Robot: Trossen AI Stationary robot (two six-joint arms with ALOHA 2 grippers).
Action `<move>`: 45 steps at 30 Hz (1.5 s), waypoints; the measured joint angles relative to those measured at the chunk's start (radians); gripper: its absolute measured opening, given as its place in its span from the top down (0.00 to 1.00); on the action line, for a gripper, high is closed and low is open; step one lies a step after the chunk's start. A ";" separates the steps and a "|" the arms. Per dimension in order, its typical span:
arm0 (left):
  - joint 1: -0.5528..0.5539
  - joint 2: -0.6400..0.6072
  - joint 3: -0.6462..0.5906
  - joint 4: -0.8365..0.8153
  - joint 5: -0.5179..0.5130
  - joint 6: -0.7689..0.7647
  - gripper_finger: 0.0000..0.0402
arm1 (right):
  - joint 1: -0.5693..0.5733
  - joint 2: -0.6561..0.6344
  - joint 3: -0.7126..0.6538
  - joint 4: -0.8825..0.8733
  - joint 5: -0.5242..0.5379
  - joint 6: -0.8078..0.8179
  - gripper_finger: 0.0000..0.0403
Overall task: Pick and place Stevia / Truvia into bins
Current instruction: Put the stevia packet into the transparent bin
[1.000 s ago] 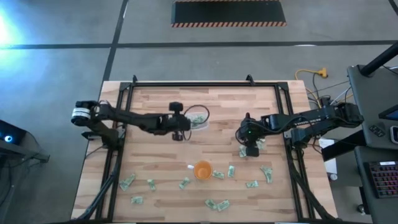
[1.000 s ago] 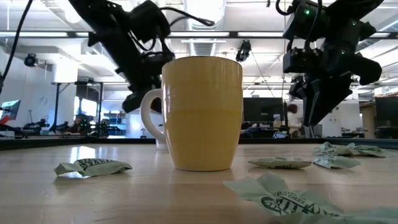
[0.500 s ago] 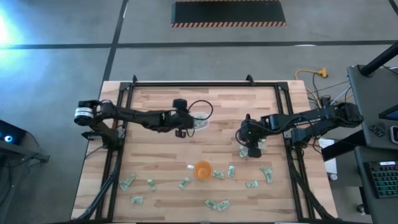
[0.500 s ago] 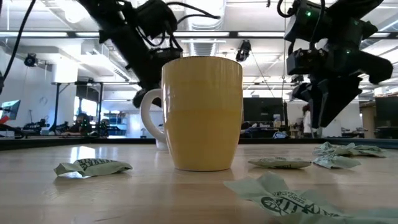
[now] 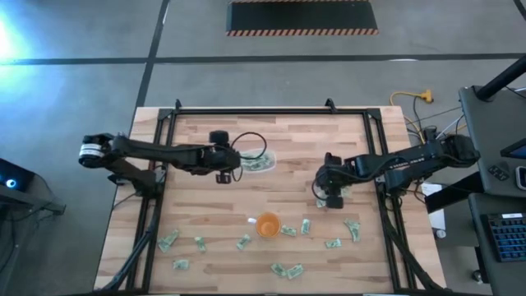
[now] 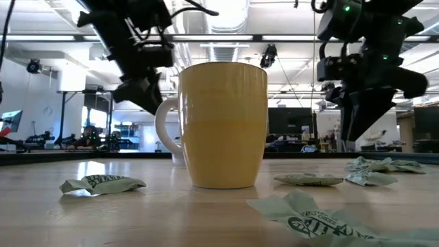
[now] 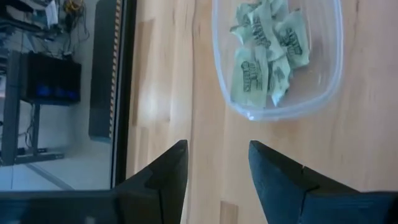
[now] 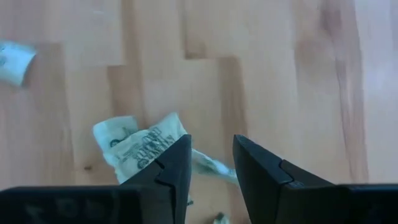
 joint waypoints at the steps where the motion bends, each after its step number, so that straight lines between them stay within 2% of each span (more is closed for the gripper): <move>1: 0.000 -0.016 -0.011 0.003 -0.001 -0.001 0.62 | -0.015 0.006 0.014 -0.029 0.008 0.064 0.72; 4: 0.000 -0.053 -0.041 -0.002 0.000 -0.006 0.62 | -0.054 0.033 0.065 -0.155 0.035 0.315 0.72; 7: 0.000 -0.091 -0.055 0.007 -0.001 -0.026 0.62 | -0.060 0.054 0.101 -0.216 0.003 0.475 0.72; 20: -0.012 -0.193 -0.095 -0.037 0.001 -0.104 0.62 | -0.052 0.231 0.114 -0.216 0.001 0.716 0.76; 30: -0.028 -0.200 -0.091 -0.051 0.001 -0.106 0.62 | -0.025 0.314 0.116 -0.183 0.029 0.709 0.76; 35: -0.046 -0.201 -0.090 -0.052 0.002 -0.129 0.62 | 0.024 0.320 0.116 -0.149 0.089 0.688 0.88; 38: -0.057 -0.201 -0.090 -0.058 0.003 -0.134 0.62 | 0.069 0.313 0.122 -0.120 0.154 0.691 0.96; 42: -0.070 -0.201 -0.091 -0.065 0.004 -0.172 0.62 | 0.143 0.292 0.173 -0.122 0.294 0.699 0.98; 45: -0.085 -0.201 -0.091 -0.108 0.004 -0.222 0.62 | 0.195 0.292 0.229 -0.113 0.434 0.643 0.98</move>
